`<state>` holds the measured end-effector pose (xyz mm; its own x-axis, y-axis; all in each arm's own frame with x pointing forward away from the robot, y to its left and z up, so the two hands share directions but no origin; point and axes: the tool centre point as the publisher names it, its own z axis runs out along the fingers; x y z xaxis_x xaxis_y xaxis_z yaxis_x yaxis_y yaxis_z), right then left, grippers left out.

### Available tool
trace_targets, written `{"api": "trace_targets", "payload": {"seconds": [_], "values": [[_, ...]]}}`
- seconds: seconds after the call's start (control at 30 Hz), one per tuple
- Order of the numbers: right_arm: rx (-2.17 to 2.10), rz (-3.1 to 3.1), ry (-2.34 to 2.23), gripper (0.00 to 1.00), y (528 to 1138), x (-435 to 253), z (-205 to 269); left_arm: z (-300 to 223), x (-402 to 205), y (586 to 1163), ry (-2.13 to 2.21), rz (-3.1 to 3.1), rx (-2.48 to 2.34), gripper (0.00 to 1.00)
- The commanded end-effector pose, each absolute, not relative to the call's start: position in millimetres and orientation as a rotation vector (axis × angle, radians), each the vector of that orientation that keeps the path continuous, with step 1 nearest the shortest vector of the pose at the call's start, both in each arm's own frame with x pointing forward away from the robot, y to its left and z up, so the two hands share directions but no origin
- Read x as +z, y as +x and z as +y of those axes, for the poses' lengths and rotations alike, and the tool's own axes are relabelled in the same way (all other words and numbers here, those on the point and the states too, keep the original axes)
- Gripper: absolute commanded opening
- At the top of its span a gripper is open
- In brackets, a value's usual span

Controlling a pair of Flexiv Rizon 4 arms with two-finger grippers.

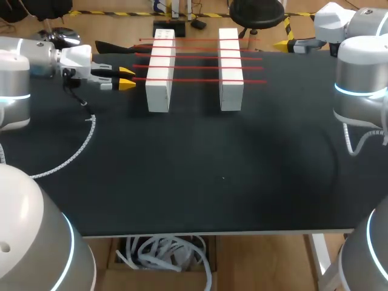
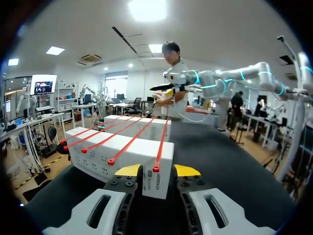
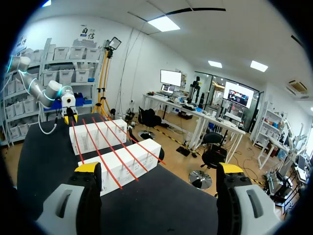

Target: Grab the tape and strap the tape.

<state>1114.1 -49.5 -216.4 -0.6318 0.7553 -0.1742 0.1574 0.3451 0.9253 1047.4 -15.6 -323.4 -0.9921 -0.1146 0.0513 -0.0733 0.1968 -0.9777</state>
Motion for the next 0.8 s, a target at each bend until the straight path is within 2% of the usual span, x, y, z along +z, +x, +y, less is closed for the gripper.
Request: {"api": "trace_targets", "payload": {"seconds": [0.03,0.43,0.53,0.8], "values": [[1.29,2.012,0.794,1.0,1114.2,-216.4,-49.6,-15.7,-320.8,1045.0,-0.194,2.405,-1.956,0.26],[1.29,2.012,0.794,1.0,1114.2,-216.4,-49.6,-15.4,-320.4,1044.4,-0.192,2.414,-1.959,0.29],[1.29,2.012,0.794,1.0,1114.2,-216.4,-49.6,-15.6,-320.6,1043.9,-0.194,2.414,-1.962,0.26],[1.29,2.012,0.794,1.0,1114.2,-216.4,-49.6,-17.0,-321.2,1043.6,-0.193,2.415,-1.968,0.25]]}}
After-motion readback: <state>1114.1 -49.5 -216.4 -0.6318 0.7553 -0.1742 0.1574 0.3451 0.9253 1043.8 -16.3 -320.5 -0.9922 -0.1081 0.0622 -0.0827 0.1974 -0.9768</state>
